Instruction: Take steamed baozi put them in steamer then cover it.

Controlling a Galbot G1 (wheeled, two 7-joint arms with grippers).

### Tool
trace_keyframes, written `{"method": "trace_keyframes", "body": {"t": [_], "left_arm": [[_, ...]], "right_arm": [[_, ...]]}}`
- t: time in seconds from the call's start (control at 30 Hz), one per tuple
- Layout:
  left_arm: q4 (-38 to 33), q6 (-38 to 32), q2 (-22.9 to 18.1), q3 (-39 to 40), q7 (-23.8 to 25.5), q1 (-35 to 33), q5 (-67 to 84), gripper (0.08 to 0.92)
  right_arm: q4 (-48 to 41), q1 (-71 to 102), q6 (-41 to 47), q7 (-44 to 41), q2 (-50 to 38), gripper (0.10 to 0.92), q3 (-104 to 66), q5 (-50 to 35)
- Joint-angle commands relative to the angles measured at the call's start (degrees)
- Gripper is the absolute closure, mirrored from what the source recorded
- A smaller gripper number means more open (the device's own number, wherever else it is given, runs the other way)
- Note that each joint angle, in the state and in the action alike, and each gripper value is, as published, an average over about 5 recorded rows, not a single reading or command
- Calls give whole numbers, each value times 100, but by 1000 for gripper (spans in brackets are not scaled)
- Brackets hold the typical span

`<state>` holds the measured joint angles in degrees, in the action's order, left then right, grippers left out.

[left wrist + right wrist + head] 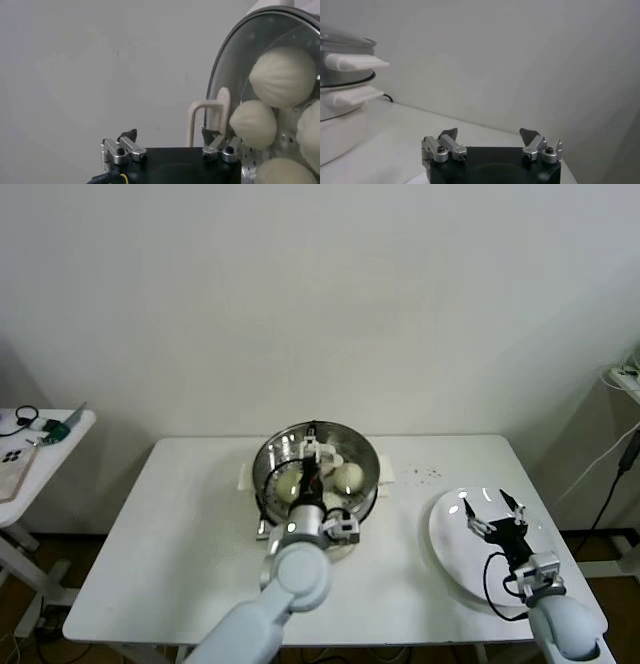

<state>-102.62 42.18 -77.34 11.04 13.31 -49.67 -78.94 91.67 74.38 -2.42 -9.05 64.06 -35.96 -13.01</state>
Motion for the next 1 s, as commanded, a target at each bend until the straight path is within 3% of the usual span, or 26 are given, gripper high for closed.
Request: {"method": "trace_keyframes", "body": {"t": [0.03, 0.3, 0.53, 0.8, 1.0], "left_arm": [[-804, 282, 443, 15, -62, -322, 492, 182], [-1435, 249, 705, -291, -376, -880, 1042, 177], [-2230, -251, 1097, -1201, -1209, -1902, 2294, 177], [-2488, -2039, 1000, -3024, -2944, -3200, 5123, 177], [-2351, -3431, 498, -4408, -3019, -4111, 6656, 177]], "right_arm": [[5, -12, 56, -9, -6, 203, -8, -12], [2, 1, 47, -21, -37, 203, -44, 0], [-3, 12, 1, -64, -62, 203, -49, 27], [90, 95, -106, -80, -99, 203, -71, -4], [111, 196, -223, -86, -101, 203, -128, -167]]}}
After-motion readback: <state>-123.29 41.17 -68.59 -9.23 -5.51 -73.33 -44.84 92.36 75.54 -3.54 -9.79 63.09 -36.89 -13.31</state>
